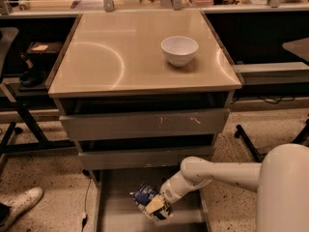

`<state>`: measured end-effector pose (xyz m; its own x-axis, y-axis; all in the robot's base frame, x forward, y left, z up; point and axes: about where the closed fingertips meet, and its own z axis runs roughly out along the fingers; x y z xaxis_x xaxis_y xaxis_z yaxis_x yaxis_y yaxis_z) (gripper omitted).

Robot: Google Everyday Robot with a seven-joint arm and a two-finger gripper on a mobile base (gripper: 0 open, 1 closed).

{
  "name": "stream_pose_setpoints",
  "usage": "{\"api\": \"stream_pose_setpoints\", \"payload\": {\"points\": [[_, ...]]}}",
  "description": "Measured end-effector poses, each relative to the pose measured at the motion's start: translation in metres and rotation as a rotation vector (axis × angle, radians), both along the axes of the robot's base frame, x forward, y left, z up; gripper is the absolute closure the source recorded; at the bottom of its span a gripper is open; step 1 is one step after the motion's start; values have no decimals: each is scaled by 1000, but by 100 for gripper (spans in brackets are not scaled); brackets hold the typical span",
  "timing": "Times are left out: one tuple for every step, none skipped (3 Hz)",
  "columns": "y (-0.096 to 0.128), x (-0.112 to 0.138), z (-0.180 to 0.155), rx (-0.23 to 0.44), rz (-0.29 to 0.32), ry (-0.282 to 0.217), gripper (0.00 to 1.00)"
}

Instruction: Place blue chip bag into bottom drawer

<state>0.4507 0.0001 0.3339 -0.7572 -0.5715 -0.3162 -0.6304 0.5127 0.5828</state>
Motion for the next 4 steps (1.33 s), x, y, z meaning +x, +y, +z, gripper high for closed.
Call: {"api": "stream_pose_setpoints", "payload": {"points": [[0, 0, 0, 0, 0, 0, 100], [12, 4, -29, 30, -49, 12, 100], [24, 19, -66, 41, -93, 12, 100], [34, 30, -100, 38, -114, 31, 100]]}}
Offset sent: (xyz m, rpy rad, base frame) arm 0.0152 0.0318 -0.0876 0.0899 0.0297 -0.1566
